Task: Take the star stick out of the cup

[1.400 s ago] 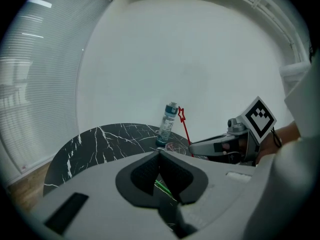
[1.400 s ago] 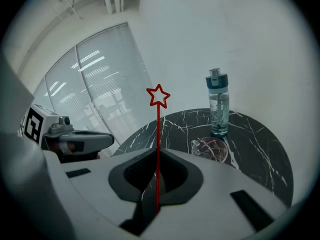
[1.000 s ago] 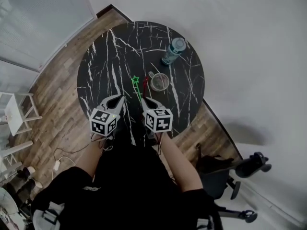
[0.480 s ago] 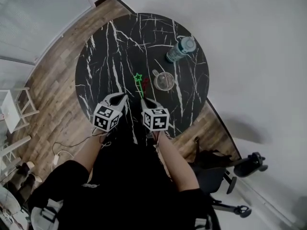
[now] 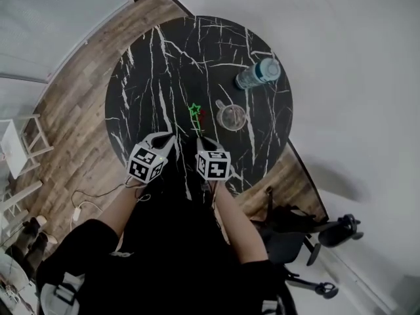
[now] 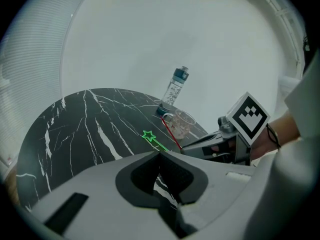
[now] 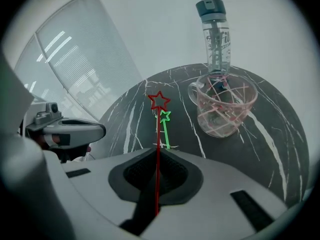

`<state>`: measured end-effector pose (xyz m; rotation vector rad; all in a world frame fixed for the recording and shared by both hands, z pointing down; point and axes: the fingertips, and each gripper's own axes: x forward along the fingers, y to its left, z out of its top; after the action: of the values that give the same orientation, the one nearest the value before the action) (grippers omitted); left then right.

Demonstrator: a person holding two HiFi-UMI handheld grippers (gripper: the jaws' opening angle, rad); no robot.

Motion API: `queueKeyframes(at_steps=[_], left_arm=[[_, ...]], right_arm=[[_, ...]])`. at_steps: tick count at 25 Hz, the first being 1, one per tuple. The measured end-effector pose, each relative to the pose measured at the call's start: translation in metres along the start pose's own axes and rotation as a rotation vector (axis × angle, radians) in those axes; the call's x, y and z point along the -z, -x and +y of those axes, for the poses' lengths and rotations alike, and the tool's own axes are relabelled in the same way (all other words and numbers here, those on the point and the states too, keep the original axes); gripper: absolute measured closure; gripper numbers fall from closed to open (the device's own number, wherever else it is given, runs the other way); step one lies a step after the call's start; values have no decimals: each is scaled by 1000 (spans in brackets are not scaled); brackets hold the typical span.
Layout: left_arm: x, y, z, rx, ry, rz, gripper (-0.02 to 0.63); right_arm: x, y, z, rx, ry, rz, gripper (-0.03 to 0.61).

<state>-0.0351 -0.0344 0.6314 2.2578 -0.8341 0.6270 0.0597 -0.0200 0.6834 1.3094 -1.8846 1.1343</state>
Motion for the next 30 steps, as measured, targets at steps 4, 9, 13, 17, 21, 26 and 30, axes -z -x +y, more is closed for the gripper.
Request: queueKeyframes(at_steps=[4, 9, 13, 17, 21, 26, 30], left_arm=[[-2, 0, 3, 10, -9, 7, 614], [-6, 0, 5, 14, -17, 13, 614], [-6, -4, 4, 14, -19, 15, 614], [-6, -9, 2, 23, -18, 20, 614], [-6, -5, -2, 25, -26, 22, 614], [-6, 2, -5, 11, -39, 22, 614], [-12, 9, -17, 3, -60, 12, 614]], right_arm=[[-8, -2, -8, 36, -2, -13, 568], [-11, -5, -9, 46, -14, -19, 568], [-9, -9, -10, 38, -30, -17, 568], [-9, -13, -13, 50, -24, -9, 566], [-10, -12, -11, 36, -41, -15, 533], [-16, -2, -3, 20, -32, -52, 528], [-22, 16, 8, -5, -12, -110, 559]])
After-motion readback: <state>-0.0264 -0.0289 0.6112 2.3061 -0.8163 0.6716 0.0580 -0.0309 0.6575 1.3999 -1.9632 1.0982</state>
